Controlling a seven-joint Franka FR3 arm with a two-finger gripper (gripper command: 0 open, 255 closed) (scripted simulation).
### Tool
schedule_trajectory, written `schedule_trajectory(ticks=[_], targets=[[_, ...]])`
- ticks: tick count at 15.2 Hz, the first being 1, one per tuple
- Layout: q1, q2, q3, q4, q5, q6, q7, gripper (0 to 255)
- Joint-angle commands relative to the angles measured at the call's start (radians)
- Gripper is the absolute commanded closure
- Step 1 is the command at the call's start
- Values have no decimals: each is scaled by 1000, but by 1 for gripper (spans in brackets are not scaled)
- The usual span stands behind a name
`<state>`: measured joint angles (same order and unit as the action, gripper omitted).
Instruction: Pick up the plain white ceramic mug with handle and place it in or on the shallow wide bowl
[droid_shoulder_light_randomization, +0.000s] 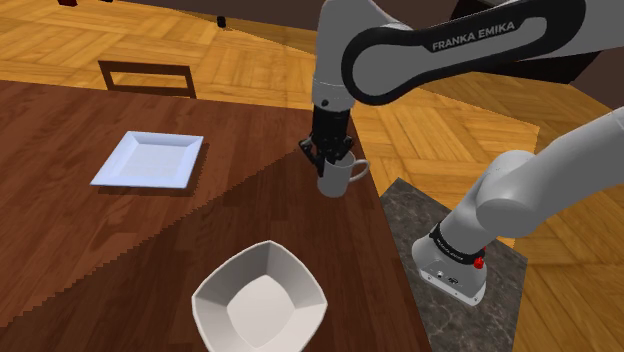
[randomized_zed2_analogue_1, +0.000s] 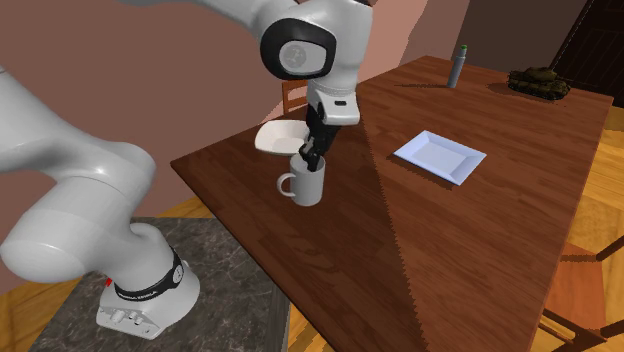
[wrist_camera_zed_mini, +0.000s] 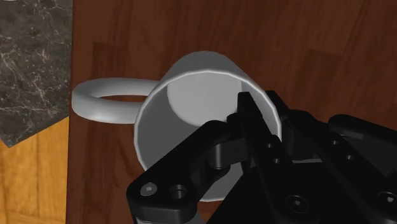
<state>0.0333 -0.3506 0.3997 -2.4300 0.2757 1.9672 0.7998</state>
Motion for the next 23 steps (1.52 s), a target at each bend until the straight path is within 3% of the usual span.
schedule_trajectory(ticks=[1, 10, 17, 23], targets=[[-1, -12, -6, 19, -2, -31, 0, 255], [-3, -48, -24, 104, -9, -152, 9, 255], [61, -4, 102, 175, 40, -144, 185, 255], [101, 82, 217, 278, 42, -128, 351, 255]])
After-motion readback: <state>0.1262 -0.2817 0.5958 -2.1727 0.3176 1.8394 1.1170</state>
